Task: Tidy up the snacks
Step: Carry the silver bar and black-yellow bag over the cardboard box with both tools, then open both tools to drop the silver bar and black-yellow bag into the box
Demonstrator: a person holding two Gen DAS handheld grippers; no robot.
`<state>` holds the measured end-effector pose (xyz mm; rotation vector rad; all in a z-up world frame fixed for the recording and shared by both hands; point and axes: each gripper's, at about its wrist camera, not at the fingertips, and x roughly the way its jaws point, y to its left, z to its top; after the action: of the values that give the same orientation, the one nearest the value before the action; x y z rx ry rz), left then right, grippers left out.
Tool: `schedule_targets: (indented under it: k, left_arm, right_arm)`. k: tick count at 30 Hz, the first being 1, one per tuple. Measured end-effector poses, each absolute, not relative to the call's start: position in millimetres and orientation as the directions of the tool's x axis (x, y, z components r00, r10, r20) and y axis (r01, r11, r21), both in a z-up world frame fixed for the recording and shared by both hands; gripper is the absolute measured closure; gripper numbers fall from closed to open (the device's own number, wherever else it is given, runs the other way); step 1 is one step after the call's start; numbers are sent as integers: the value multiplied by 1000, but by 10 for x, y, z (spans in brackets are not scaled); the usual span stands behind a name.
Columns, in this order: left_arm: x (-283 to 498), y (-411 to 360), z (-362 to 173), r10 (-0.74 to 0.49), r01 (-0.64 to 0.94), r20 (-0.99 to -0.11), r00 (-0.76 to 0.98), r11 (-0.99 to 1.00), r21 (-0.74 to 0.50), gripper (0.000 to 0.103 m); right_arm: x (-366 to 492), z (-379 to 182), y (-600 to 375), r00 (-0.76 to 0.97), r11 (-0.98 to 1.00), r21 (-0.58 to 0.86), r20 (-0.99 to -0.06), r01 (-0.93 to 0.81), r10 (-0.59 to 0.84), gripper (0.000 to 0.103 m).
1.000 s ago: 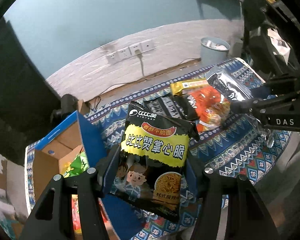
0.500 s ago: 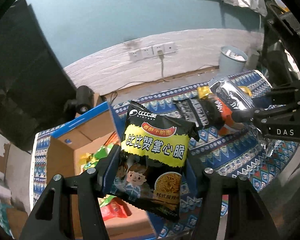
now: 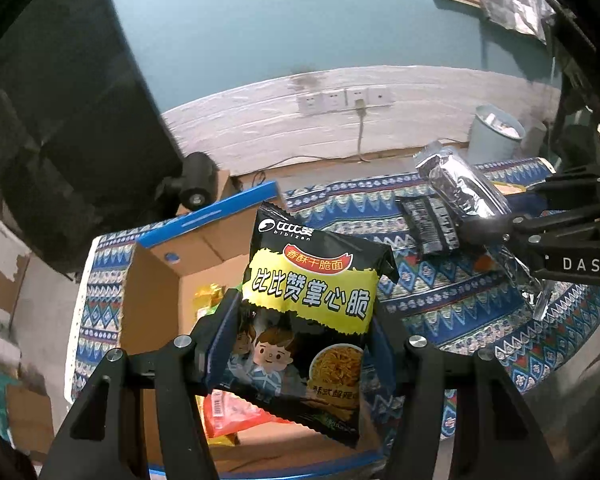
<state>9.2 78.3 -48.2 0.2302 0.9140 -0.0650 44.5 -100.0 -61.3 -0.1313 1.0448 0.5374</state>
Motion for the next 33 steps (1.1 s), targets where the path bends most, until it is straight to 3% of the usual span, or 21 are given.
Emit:
schedule_targets:
  k: [33]
  left_arm:
    - [129, 2018, -813, 165, -107, -852, 498, 986, 128, 42]
  right_arm:
    - [527, -685, 571, 268, 756, 203, -852, -622, 449, 76]
